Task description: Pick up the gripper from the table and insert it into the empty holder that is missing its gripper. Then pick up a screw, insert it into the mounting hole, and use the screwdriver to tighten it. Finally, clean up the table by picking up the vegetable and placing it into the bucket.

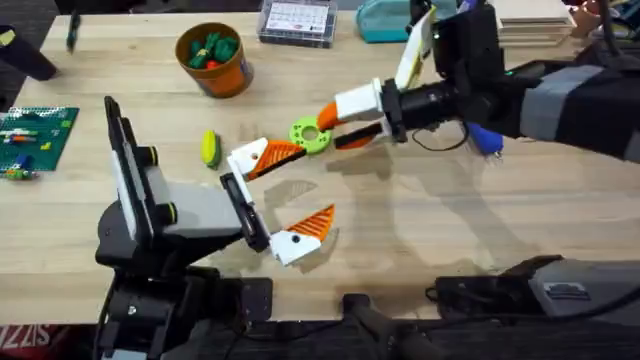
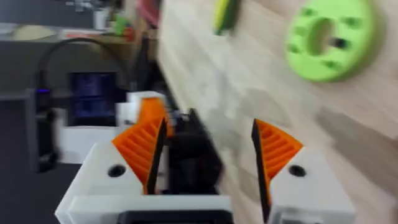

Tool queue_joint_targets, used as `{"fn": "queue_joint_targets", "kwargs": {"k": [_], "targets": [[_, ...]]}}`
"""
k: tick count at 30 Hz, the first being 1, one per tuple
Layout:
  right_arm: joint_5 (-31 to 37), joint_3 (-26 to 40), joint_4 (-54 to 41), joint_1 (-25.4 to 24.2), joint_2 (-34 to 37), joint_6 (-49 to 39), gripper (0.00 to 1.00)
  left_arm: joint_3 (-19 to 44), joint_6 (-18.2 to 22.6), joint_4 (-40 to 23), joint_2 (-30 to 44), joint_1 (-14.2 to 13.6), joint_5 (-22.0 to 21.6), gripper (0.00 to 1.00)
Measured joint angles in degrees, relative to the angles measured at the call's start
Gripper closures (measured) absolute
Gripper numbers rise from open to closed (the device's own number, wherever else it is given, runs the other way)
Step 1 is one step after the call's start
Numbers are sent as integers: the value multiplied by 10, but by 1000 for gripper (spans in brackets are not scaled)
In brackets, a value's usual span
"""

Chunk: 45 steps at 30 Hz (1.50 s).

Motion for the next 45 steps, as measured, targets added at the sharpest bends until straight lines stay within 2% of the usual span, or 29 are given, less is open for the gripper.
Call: {"fn": "queue_joint_targets", "kwargs": {"k": [5, 11, 16, 22, 29, 32, 38, 41, 45], "targets": [[70, 13, -148, -26, 0, -112, 260, 0, 0, 0, 0, 0, 0, 6], [178, 122, -309, -25, 0, -244, 228, 0, 0, 0, 0, 0, 0, 6], [261, 201, -370, -19, 0, -330, 183, 0, 0, 0, 0, 0, 0, 6], [322, 221, -391, -2, 0, -377, 145, 0, 0, 0, 0, 0, 0, 5], [337, 221, -426, 4, 0, -386, 108, 0, 0, 0, 0, 0, 0, 6], [315, 221, -456, 1, 0, -378, 18, 0, 0, 0, 0, 0, 0, 6], [262, 220, -500, -12, -2, -360, 9, 0, 0, 0, 0, 0, 0, 6], [251, 197, -484, -18, -31, -342, 11, 0, 0, 0, 0, 0, 0, 6], [244, 114, -415, -21, -118, -296, 9, 0, 0, 0, 0, 0, 0, 6]]}}
